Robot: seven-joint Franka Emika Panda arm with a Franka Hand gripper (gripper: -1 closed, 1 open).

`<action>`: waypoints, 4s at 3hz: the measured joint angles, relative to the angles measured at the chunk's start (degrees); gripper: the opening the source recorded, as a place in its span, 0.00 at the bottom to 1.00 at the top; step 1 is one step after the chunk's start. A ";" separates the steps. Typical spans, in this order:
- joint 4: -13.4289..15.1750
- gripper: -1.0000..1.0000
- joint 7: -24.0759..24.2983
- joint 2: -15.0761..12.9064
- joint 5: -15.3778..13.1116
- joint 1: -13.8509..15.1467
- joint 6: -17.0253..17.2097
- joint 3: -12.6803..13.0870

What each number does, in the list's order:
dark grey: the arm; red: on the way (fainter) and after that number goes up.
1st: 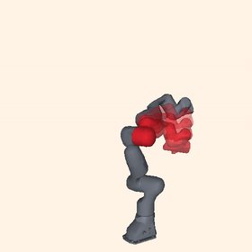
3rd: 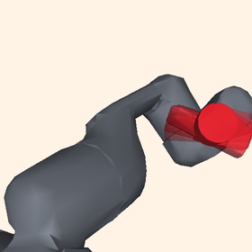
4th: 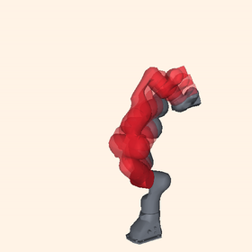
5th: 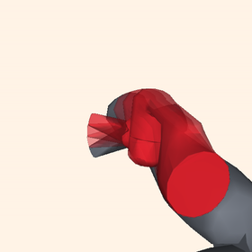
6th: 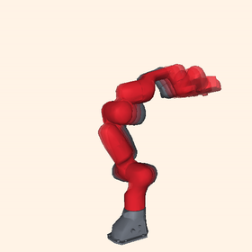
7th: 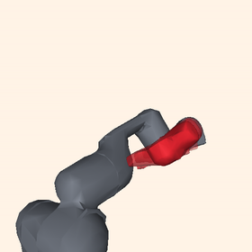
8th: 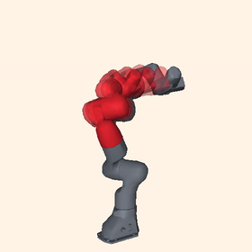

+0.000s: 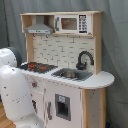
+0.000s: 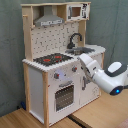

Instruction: Play with the kitchen

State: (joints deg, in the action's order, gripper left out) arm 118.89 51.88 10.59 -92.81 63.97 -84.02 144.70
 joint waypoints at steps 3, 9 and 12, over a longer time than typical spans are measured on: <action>-4.74 1.00 -11.99 -5.14 -1.09 0.58 10.09 -0.43; -5.92 1.00 -45.52 -12.51 -11.70 0.62 12.39 -0.44; 9.34 1.00 -49.90 -12.58 -16.08 0.60 7.22 -0.19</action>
State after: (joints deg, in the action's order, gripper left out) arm 128.23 1.98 -1.98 -108.90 64.56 -76.81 144.51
